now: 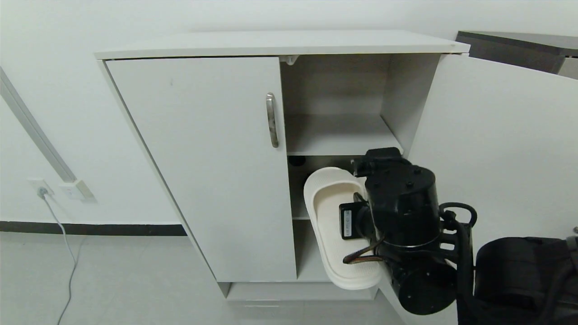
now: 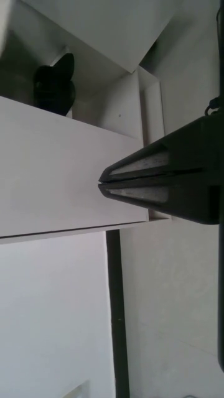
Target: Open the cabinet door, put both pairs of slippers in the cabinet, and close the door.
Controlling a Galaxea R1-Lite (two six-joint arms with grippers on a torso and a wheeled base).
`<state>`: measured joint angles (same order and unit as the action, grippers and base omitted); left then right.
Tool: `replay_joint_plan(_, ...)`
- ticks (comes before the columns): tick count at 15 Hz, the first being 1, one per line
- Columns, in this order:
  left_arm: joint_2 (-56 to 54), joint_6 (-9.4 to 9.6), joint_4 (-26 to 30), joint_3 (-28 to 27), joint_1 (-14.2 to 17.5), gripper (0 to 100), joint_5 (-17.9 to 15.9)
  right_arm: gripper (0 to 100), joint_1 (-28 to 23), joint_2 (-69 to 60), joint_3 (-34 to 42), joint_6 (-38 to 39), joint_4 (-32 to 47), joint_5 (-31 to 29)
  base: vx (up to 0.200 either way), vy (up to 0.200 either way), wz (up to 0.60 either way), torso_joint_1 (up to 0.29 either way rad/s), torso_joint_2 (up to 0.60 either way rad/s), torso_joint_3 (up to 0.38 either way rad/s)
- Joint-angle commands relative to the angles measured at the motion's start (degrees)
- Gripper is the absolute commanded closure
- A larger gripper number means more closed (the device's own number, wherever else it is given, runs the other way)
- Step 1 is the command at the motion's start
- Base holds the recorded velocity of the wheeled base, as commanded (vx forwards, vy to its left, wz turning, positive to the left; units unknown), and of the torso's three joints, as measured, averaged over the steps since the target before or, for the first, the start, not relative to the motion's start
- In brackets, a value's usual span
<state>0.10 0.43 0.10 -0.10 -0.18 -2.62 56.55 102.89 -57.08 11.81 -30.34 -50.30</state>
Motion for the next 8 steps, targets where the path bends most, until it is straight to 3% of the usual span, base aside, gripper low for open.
replay_joint_plan(1, -0.01, 0.01, -0.01, 0.01, 0.01, 100, -0.02, 100, -0.74, -0.41, -3.92, -2.14, 0.46, -0.50, 0.000, 0.000, 0.00, 0.000, 0.00, 0.000)
replay_joint_plan(8, -0.01, 0.01, -0.01, 0.01, 0.01, 100, -0.02, 100, -1.09, -1.20, -5.59, -6.10, 0.11, -0.41, 0.000, 0.000, 0.00, 0.000, 0.00, 0.000)
